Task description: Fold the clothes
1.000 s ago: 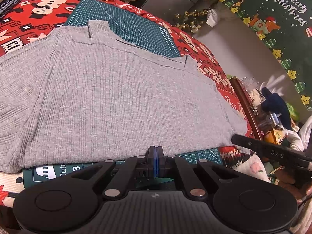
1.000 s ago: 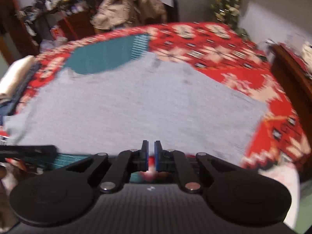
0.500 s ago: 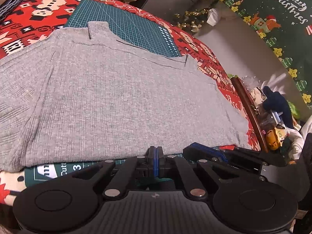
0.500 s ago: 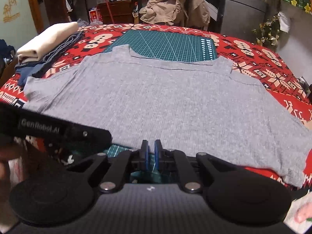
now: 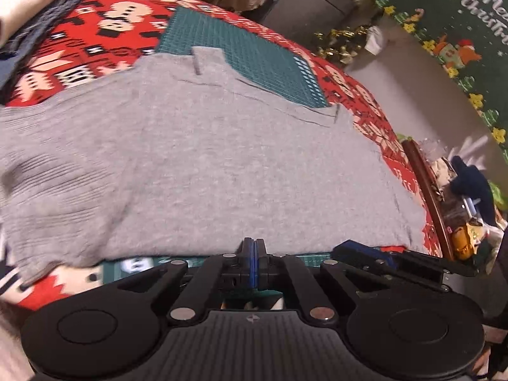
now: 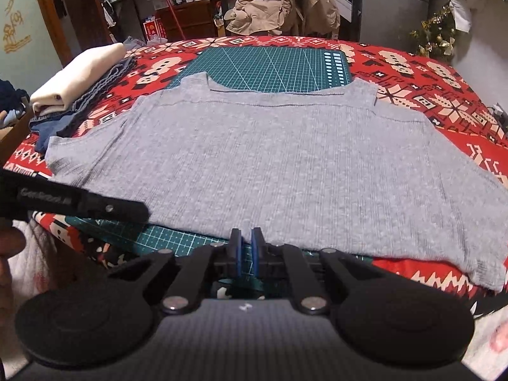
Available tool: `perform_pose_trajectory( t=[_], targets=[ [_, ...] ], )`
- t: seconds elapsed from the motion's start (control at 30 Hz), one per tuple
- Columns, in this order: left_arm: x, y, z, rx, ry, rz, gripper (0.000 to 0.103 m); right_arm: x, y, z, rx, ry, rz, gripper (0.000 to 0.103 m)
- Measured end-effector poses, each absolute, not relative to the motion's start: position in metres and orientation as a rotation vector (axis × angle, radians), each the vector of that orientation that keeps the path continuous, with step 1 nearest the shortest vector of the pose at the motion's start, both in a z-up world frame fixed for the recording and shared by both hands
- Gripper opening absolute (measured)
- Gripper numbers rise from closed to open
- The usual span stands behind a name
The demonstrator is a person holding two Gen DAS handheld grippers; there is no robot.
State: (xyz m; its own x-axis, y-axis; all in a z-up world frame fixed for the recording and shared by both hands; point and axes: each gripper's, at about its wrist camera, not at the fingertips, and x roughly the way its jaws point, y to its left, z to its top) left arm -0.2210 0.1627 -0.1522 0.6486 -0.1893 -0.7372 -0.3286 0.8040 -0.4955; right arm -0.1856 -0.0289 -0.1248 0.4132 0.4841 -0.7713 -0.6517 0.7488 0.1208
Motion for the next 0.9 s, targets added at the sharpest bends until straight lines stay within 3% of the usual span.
perform_pose_trajectory(
  t=[0.33,0.63,0.9],
  targets=[
    [-0.255,0.223,-0.16,-0.953,0.806,0.197,0.002,-0.163,-0.036,-0.116,0.096,0.999,0.907,0.008],
    [-0.271,0.24,-0.159,-0.943,0.82,0.292,0.002,-0.135,0.023,-0.145,0.345,1.225,1.065,0.011],
    [-0.274,0.244,-0.161,-0.964,0.808,0.29,0.002,-0.147,0.078,-0.164,0.379,1.332,1.138,0.01]
  ],
)
